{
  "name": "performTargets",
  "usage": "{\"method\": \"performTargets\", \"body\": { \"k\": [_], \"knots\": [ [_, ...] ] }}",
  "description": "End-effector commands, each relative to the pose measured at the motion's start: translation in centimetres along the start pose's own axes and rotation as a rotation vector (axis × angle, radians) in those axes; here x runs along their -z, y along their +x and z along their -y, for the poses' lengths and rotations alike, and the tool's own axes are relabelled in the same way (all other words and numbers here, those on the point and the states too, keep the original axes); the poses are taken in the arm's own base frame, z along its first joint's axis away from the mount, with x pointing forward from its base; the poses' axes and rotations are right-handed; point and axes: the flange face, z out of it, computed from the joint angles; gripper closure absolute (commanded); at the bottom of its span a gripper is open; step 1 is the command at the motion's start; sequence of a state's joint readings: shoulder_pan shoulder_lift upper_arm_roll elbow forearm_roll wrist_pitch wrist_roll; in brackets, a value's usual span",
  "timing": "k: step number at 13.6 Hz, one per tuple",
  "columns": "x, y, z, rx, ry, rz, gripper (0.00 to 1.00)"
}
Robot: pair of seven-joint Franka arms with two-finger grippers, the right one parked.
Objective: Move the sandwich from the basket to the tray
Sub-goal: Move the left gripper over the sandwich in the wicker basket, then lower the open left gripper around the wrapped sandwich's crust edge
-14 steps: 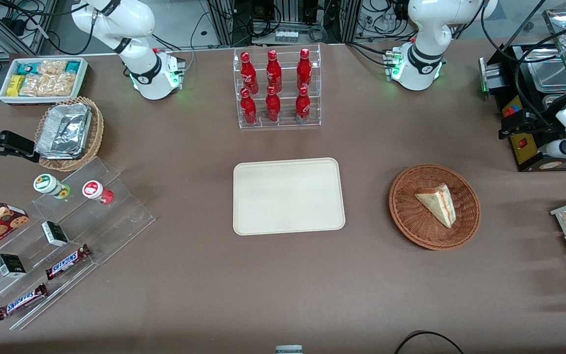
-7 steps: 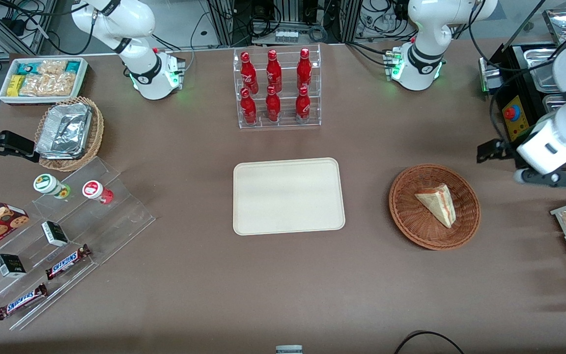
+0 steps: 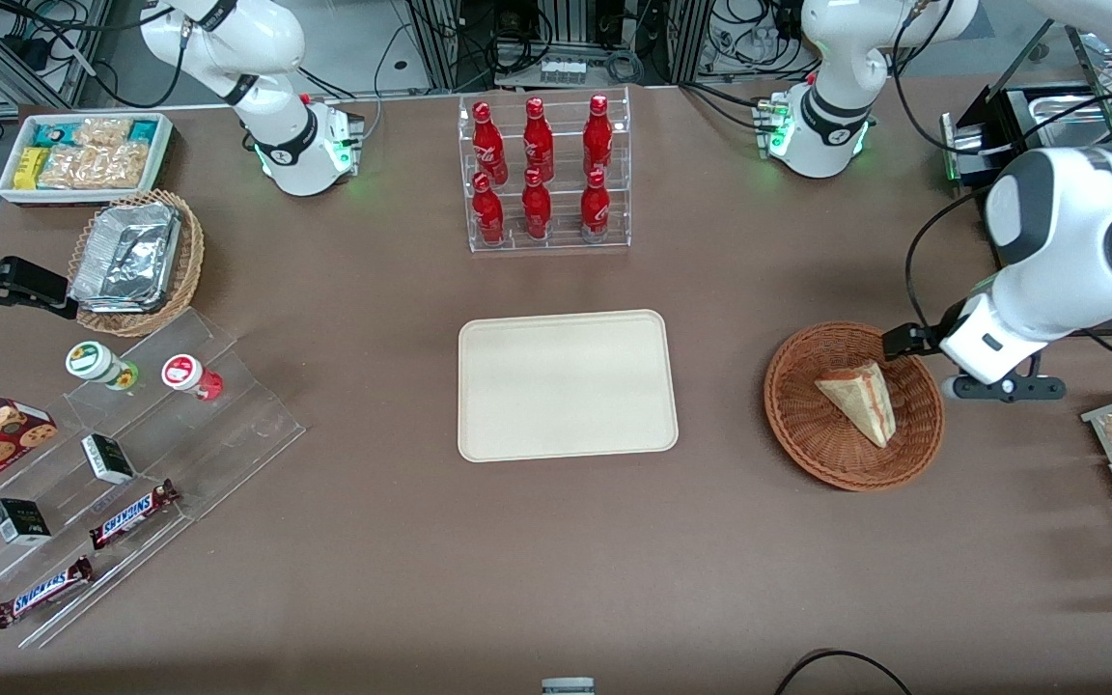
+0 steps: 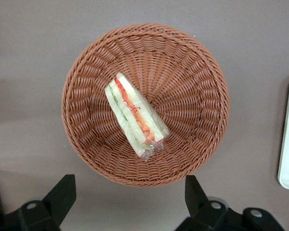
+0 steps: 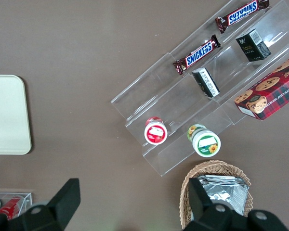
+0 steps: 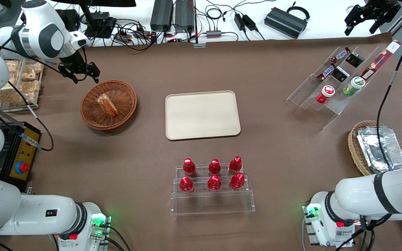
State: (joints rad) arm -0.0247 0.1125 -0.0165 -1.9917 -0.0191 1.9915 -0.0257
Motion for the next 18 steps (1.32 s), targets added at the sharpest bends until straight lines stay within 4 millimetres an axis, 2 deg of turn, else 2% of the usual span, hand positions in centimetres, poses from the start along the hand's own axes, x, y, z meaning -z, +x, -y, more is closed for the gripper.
{"method": "performTargets", "body": {
  "k": [1, 5, 8, 10, 13, 18],
  "knots": [
    [-1.6, 0.6, -0.2, 0.059, 0.019, -0.008, 0.0],
    [-5.0, 0.4, -0.2, 0.149, 0.018, -0.009, 0.0],
    [-7.0, -0.3, -0.2, 0.288, 0.018, -0.01, 0.0],
    [-7.5, -0.3, -1.2, 0.416, 0.012, -0.035, 0.0],
    [-9.2, -0.1, -2.3, 0.609, 0.0, -0.062, 0.0],
    [-11.3, -0.1, -2.4, 0.605, 0.04, -0.065, 0.0]
  ]
}}
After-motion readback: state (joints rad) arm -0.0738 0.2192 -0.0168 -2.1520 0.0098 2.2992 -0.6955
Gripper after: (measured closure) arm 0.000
